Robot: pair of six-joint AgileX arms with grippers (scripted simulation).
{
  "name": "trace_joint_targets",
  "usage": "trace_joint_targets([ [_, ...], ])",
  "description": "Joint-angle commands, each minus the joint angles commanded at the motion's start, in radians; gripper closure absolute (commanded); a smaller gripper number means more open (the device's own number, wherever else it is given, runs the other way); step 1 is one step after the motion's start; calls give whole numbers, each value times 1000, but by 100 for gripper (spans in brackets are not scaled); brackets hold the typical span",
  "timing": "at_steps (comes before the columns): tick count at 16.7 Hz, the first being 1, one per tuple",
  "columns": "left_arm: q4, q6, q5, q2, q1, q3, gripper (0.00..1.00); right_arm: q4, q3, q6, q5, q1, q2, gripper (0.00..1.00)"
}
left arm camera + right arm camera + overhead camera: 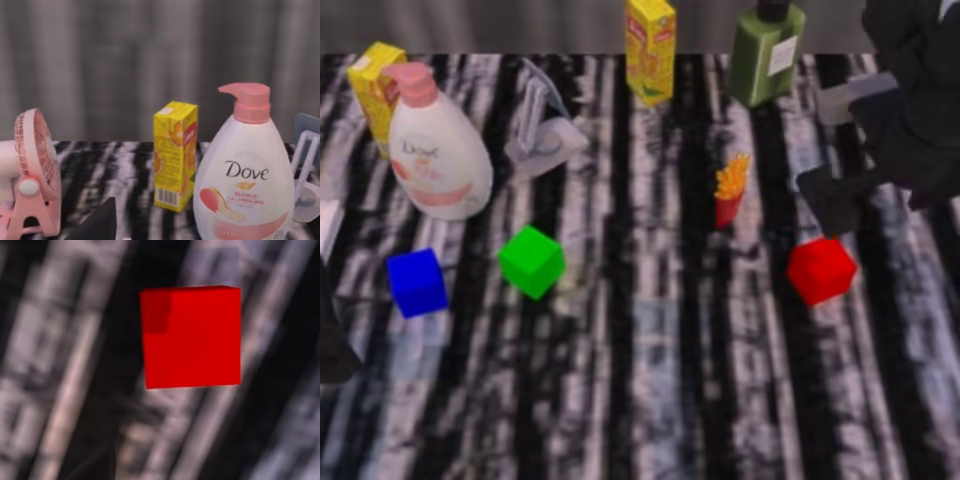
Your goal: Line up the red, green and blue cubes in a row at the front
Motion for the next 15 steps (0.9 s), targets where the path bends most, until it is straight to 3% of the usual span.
trace_joint_targets([
  [6, 0, 0, 0, 0, 0, 0, 0, -124, 219, -7, 3, 43, 253, 0],
  [15, 0, 0, 0, 0, 0, 0, 0, -53, 180, -9, 3, 43, 290, 0],
])
